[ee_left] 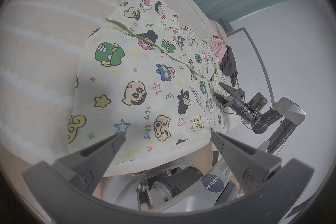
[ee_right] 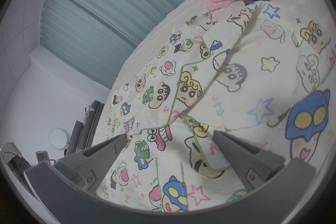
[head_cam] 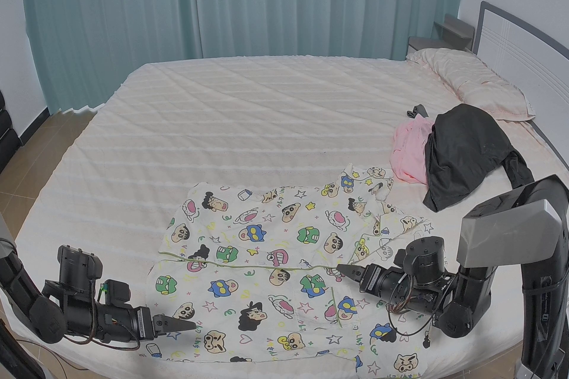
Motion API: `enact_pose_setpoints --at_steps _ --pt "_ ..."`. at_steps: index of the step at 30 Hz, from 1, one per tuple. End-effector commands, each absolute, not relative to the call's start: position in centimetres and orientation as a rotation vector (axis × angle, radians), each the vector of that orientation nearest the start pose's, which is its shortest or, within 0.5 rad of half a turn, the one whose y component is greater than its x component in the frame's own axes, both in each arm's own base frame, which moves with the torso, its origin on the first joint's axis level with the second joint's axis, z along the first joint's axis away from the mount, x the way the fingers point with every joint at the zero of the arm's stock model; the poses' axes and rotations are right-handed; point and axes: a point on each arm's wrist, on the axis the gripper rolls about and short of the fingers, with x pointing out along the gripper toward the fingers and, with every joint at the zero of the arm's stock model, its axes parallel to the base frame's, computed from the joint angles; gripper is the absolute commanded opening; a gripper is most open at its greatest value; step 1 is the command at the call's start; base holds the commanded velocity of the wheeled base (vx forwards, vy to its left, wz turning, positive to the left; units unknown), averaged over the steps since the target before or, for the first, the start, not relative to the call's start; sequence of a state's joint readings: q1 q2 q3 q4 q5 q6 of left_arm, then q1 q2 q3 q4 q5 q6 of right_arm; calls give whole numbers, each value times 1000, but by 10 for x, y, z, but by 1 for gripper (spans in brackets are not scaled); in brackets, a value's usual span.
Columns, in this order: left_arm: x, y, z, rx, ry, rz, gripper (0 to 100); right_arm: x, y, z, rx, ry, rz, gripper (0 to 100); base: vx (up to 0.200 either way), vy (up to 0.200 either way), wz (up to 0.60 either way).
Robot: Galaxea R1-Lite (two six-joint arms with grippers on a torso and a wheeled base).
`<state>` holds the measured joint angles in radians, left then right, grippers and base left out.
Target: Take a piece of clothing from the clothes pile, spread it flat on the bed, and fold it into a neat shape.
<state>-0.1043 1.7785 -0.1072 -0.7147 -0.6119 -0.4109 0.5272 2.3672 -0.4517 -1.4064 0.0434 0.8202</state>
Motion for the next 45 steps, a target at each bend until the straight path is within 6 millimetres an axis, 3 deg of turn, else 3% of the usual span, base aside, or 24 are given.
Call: enact_pose_setpoints --at_steps 1,7,8,9,11,16,18,19,22,26,36,41,45 --pt "174 -31 31 -609 1078 -459 100 268 159 -34 646 720 316 100 0 0 0" --pt "174 -31 31 -609 1078 -459 100 264 161 -29 632 713 329 100 0 0 0" --pt "174 -31 31 -609 1078 -459 100 264 161 -16 626 675 350 100 0 0 0" --pt "174 -31 31 -609 1078 -459 100 264 161 -16 626 675 350 100 0 0 0" --pt "174 -31 32 -610 1077 -459 100 270 156 14 631 583 381 100 0 0 0" --pt "174 -31 32 -610 1077 -459 100 310 131 55 596 500 326 100 0 0 0" --pt "174 -31 32 -610 1077 -459 100 310 131 55 596 500 326 100 0 0 0" --pt "174 -31 32 -613 1076 -458 100 343 116 81 615 471 289 100 0 0 0" --pt "174 -31 33 -619 1074 -456 100 376 104 98 630 449 248 100 0 0 0" --pt "174 -31 33 -621 1072 -454 100 412 100 85 630 474 201 100 0 0 0" --pt "170 -31 32 -622 1083 -452 100 466 77 60 615 514 88 100 0 0 0" --pt "169 -30 31 -624 1088 -448 100 483 64 39 618 553 29 100 0 0 0" --pt "168 -30 31 -624 1090 -448 100 490 69 23 615 586 24 100 0 0 0"
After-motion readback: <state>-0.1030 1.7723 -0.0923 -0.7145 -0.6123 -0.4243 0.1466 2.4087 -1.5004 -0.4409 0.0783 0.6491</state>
